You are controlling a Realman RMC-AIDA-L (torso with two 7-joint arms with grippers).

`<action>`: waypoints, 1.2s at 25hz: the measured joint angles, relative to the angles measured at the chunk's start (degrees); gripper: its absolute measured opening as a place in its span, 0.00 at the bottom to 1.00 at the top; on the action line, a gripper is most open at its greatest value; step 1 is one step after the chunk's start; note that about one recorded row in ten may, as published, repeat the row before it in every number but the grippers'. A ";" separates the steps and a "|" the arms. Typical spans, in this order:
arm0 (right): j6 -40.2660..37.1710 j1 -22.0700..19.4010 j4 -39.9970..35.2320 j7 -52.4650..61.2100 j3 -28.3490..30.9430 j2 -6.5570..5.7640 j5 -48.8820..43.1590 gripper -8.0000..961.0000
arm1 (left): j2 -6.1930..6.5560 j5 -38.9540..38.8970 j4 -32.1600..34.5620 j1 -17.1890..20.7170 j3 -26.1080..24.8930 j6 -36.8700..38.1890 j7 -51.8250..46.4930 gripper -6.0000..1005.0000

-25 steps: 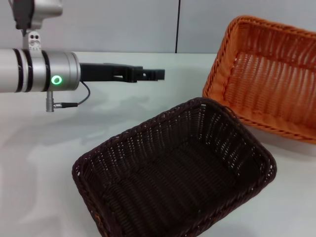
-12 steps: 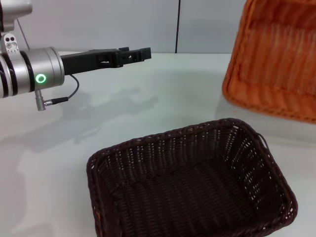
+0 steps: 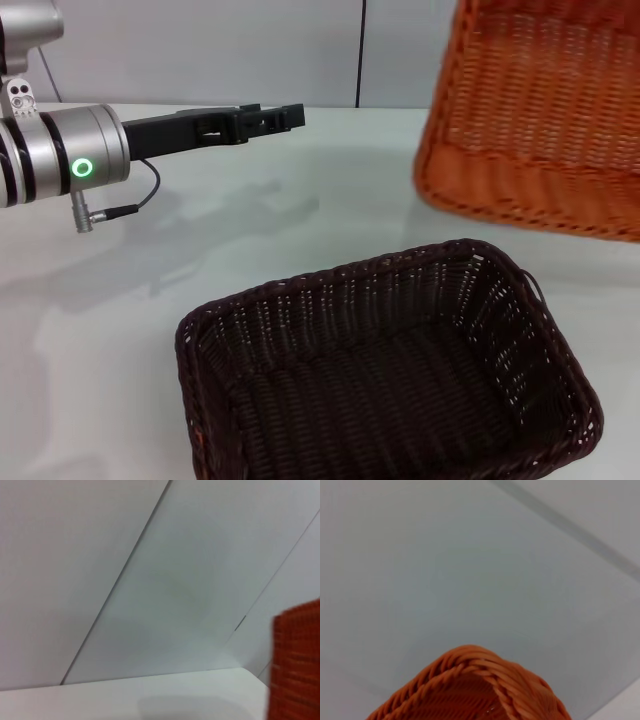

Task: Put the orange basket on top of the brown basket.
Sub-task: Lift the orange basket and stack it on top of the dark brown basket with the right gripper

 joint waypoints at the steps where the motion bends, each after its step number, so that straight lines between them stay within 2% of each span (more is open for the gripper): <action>1: -3.68 0.25 -0.03 0.62 0.13 0.01 0.00 0.24 | 0.01 0.00 0.00 0.02 -0.04 0.08 0.00 0.83; 2: -3.68 0.25 -0.03 0.62 0.13 0.01 0.00 0.24 | 0.02 0.00 0.00 0.04 -0.09 0.16 0.01 0.83; 11: -20.12 -0.99 0.49 3.53 -0.88 0.32 -0.24 0.25 | 0.06 0.00 0.51 -0.86 0.22 1.75 0.02 0.83; 16: -24.35 -2.54 0.69 4.75 -3.78 0.93 -0.42 0.25 | 0.06 -0.01 1.23 -1.61 0.36 2.51 0.11 0.83; 18: -24.77 -2.83 0.69 4.74 -4.37 1.14 -0.43 0.26 | 0.05 0.00 1.84 -2.10 0.38 2.69 0.41 0.83; 20: -25.02 -3.22 0.47 4.66 -5.18 1.82 -0.51 0.26 | 0.02 0.00 2.58 -2.57 0.39 2.96 0.59 0.83; 21: -24.69 -3.34 0.21 4.33 -6.28 2.64 -0.84 0.26 | 0.01 0.00 2.74 -2.65 0.40 3.02 0.61 0.83; 22: -24.69 -3.34 0.21 4.33 -6.28 2.64 -0.84 0.26 | 0.01 0.00 2.94 -2.73 0.39 3.13 0.63 0.83; 23: -24.16 -2.83 0.46 3.09 -8.21 3.16 -1.34 0.26 | 0.00 0.00 3.12 -2.79 0.39 3.22 0.65 0.83; 30: -23.97 0.44 1.74 0.01 -14.06 4.08 -2.51 0.27 | -0.08 -0.06 3.57 -3.01 0.39 3.39 0.69 0.83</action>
